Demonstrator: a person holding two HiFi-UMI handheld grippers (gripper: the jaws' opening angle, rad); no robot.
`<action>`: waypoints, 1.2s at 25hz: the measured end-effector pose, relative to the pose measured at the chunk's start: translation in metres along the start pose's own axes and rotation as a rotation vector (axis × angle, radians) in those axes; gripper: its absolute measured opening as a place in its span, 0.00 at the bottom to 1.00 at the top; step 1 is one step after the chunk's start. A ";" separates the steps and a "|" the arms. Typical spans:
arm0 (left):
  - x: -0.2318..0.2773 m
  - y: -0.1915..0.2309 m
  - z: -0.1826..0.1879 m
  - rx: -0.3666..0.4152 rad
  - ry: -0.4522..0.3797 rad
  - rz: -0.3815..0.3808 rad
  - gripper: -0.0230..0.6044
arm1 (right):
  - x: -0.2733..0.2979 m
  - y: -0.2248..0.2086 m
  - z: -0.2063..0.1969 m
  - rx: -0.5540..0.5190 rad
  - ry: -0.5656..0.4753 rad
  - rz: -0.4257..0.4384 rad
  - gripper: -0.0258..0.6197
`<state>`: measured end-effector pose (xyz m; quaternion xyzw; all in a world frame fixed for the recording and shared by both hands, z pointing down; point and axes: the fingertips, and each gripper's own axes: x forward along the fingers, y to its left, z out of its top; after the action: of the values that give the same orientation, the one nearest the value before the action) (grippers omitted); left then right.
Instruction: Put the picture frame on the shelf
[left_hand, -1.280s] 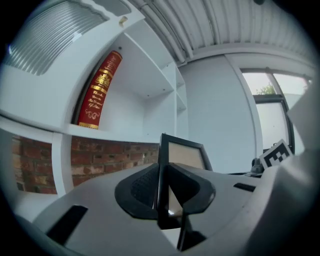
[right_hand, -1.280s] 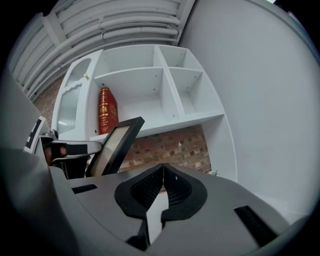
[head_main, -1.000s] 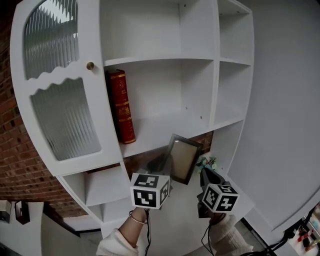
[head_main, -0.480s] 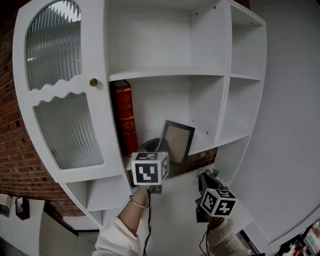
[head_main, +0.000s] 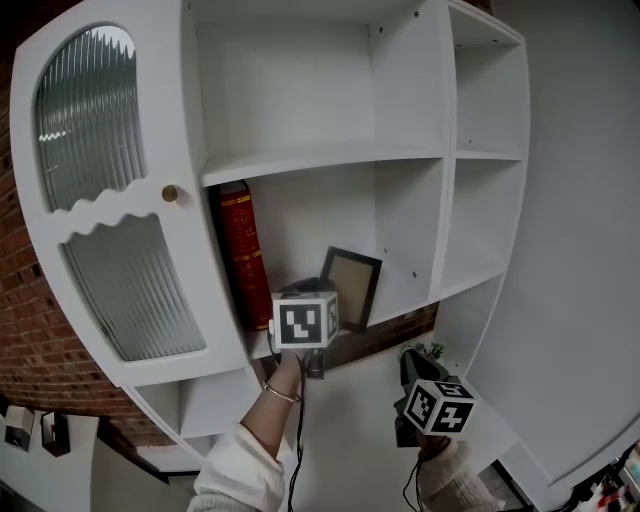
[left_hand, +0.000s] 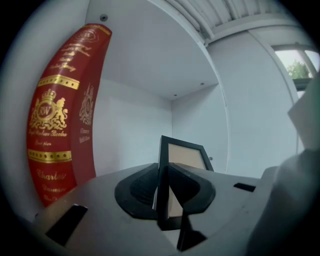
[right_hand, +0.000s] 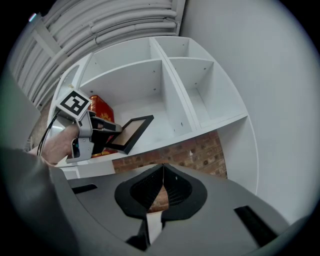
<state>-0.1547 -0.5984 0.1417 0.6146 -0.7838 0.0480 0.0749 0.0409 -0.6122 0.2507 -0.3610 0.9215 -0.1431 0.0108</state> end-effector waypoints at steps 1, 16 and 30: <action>0.003 0.001 0.000 0.002 0.013 0.001 0.14 | 0.002 0.000 -0.001 0.001 0.003 -0.002 0.08; 0.030 0.005 -0.008 -0.013 0.095 -0.027 0.16 | 0.022 0.005 -0.017 0.016 0.050 0.007 0.08; -0.030 -0.012 0.013 0.004 -0.029 -0.080 0.20 | 0.006 0.030 -0.019 -0.024 0.055 0.024 0.08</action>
<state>-0.1371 -0.5747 0.1235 0.6463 -0.7595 0.0375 0.0640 0.0139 -0.5905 0.2616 -0.3457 0.9274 -0.1418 -0.0172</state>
